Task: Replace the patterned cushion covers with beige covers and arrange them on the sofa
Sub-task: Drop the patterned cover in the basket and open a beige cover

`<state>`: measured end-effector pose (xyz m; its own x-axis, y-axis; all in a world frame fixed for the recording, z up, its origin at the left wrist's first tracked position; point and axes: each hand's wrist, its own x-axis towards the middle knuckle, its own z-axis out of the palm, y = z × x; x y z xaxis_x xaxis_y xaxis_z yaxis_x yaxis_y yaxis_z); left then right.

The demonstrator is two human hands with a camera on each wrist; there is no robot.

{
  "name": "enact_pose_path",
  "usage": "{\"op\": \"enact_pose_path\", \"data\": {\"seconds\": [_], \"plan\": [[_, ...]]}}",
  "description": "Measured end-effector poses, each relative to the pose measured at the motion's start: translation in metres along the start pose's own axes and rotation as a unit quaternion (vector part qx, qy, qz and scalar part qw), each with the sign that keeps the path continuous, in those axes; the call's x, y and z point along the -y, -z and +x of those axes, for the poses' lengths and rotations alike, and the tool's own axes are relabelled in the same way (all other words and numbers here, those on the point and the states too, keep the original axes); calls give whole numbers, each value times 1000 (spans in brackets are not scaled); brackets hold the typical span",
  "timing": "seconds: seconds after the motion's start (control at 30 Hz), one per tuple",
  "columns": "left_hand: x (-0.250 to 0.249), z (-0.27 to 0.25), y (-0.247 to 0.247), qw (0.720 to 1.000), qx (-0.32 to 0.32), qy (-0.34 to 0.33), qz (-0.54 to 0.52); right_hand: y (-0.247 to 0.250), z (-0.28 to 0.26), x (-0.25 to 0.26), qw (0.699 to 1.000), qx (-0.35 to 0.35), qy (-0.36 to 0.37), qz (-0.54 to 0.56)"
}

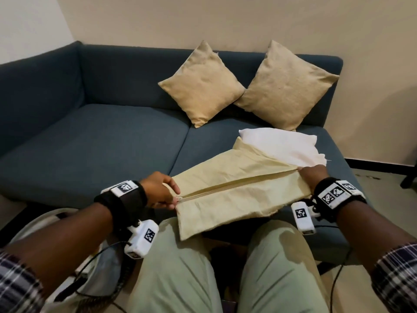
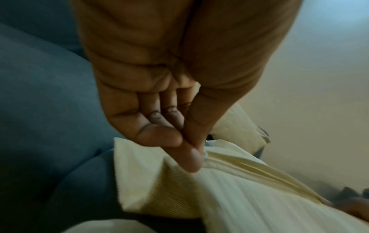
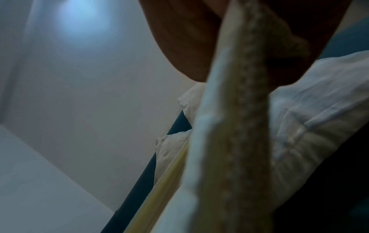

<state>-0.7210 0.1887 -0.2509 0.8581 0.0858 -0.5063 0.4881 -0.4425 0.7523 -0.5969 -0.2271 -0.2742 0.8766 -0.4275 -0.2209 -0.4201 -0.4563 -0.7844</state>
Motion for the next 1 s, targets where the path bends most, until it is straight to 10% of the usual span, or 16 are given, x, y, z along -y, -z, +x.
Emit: {"op": "enact_pose_path", "data": {"seconds": [0.33,0.57,0.8,1.0], "plan": [[49,6,-17,998,-53,36,-4,-16,-23,-7,980,107,47,-158],[40,9,-50,927,-30,-4,375,-24,-34,-11,992,87,70,-66],[33,26,-9,996,-85,-27,26,-55,-48,26,986,100,131,-5],[-21,30,89,926,-307,-209,-68,-96,-30,102,970,24,237,54]]}}
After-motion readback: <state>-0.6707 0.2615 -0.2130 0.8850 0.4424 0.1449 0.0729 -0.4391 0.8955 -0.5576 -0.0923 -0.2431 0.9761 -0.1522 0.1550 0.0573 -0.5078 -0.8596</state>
